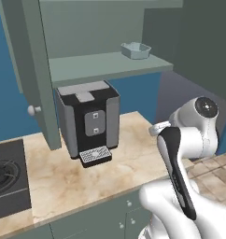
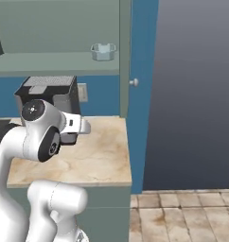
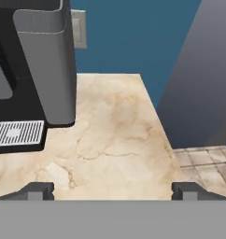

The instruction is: Retrieve the tupperware and aluminum foil from the cabinet and place them on the dining counter near the plate with bell pepper and kebab skewer to prepare for storing leftovers.

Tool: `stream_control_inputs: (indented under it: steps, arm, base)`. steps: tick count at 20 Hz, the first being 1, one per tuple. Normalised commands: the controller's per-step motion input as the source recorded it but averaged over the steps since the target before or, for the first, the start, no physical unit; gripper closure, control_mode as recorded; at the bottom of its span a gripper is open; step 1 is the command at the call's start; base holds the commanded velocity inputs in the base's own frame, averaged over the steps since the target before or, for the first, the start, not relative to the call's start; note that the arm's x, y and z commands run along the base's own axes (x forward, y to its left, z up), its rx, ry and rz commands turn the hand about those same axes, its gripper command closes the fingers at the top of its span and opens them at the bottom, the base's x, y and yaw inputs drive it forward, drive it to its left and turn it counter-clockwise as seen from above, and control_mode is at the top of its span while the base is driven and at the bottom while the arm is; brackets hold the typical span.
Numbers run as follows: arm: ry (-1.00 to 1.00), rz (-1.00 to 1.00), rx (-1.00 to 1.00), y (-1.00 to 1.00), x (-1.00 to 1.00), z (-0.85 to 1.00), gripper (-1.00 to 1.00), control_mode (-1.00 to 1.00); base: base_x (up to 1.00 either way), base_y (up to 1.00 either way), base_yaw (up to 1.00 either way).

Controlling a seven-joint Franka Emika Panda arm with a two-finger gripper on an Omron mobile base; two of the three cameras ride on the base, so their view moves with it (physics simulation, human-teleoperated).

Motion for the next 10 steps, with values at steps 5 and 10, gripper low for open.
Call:
stream_control_inputs:
  steps: [5,10]
  arm:
    - [0.0,0.0,0.0,0.0,0.0,0.0,-1.0,1.0]
    - [0.0,0.0,0.0,0.0,0.0,0.0,-1.0,1.0]
  base:
    - [0.75,-0.01,0.07]
    - [0.99,0.19,0.06]
